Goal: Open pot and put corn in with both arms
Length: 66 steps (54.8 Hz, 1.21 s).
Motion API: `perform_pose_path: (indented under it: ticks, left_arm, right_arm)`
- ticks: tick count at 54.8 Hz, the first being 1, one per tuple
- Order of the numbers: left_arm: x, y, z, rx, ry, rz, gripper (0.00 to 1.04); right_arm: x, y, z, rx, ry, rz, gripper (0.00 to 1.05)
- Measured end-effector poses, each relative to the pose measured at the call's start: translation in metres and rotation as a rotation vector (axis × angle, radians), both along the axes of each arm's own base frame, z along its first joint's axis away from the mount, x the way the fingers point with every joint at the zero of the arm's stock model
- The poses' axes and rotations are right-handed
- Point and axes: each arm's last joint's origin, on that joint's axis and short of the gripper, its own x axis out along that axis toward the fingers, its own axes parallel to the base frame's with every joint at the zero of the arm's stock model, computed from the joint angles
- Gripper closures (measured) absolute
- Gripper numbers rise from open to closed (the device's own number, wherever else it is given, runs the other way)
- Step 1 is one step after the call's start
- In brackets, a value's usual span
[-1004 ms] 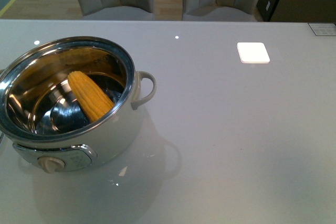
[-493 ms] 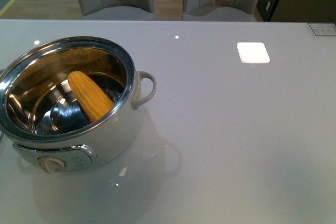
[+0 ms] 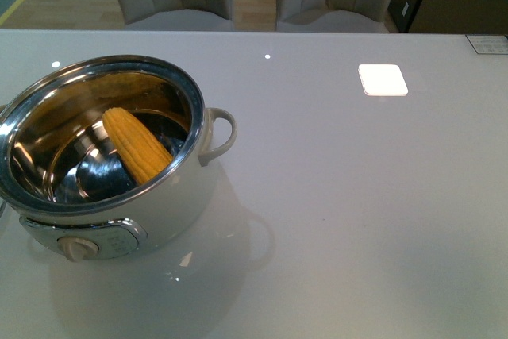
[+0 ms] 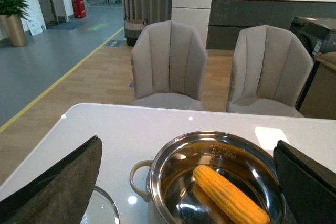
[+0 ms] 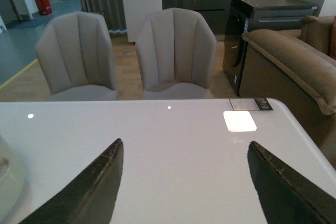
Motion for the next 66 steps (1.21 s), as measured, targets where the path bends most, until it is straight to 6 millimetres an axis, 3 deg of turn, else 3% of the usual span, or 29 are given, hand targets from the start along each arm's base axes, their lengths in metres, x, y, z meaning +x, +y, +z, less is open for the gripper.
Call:
perform_pose_path:
  ticks: [5,7,66]
  left_arm:
    - [0.0000,0.0000,0.0000,0.000,0.000,0.000,0.07]
    - [0.0000,0.0000,0.0000,0.000,0.000,0.000,0.07]
    - [0.0000,0.0000,0.0000,0.000,0.000,0.000,0.07]
  right_arm:
    - [0.0000,0.0000,0.0000,0.000,0.000,0.000,0.10]
    - [0.0000,0.0000,0.0000,0.000,0.000,0.000,0.07]
    - [0.0000,0.0000,0.0000,0.000,0.000,0.000,0.09]
